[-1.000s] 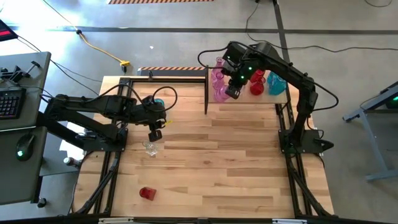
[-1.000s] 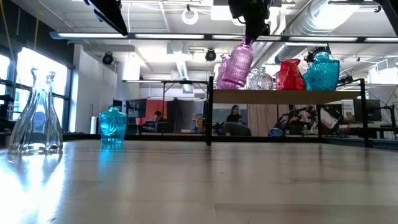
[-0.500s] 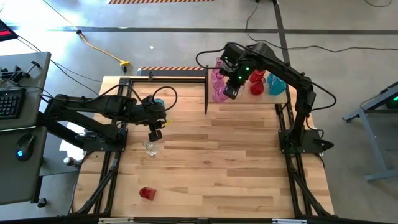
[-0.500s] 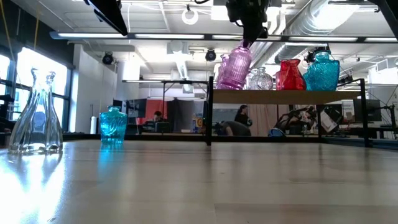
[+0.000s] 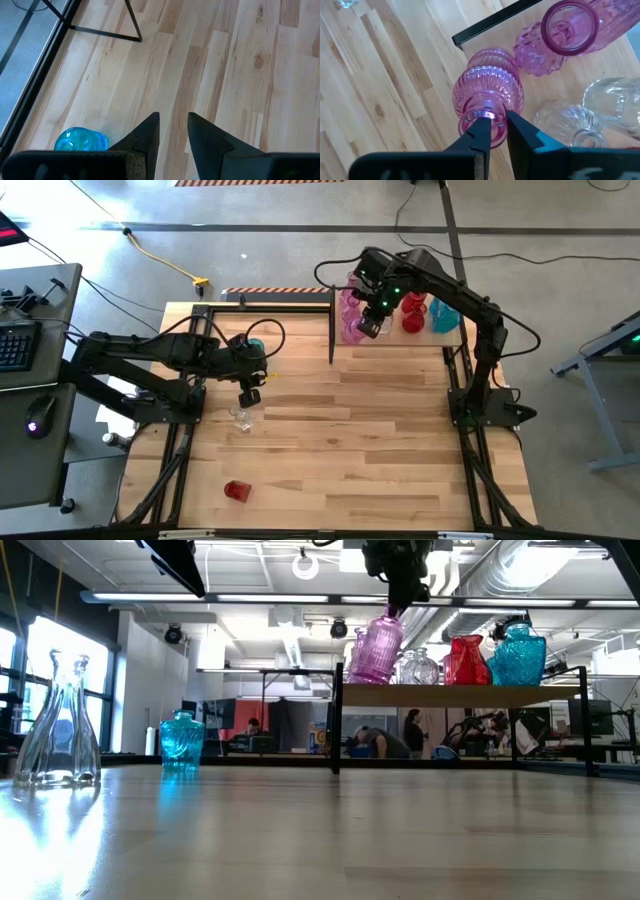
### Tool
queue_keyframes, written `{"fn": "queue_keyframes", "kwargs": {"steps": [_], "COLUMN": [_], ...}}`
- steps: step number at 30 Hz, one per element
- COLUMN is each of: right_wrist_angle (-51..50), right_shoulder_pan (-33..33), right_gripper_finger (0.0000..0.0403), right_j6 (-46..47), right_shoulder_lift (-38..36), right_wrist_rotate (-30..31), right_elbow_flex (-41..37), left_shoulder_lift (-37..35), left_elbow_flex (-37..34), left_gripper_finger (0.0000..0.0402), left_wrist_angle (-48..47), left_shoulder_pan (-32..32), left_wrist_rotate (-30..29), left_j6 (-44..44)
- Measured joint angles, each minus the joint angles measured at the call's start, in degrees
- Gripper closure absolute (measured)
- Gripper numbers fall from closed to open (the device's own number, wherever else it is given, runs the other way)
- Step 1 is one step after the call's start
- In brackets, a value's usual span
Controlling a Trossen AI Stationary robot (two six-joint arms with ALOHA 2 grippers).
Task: Sort vases onto shelf
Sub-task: Put the pink vase on the shelf aligned with the other pink vase
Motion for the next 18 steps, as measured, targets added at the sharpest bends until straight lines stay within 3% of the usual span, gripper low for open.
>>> {"fn": "queue_keyframes", "kwargs": {"steps": [18], "right_wrist_angle": [3.3], "right_shoulder_pan": [0.0], "right_gripper_finger": [0.0351], "right_j6": [2.5], "right_shoulder_lift": [0.8], "right_wrist_rotate": [0.3], "right_elbow_flex": [0.1], "left_shoulder_lift": [0.0], "left_elbow_flex": [0.0], "left_gripper_finger": [0.0312], "left_wrist_angle": [0.0], "left_shoulder_pan": [0.0], "left_wrist_rotate": [0.0], "left_j6": [0.0]}}
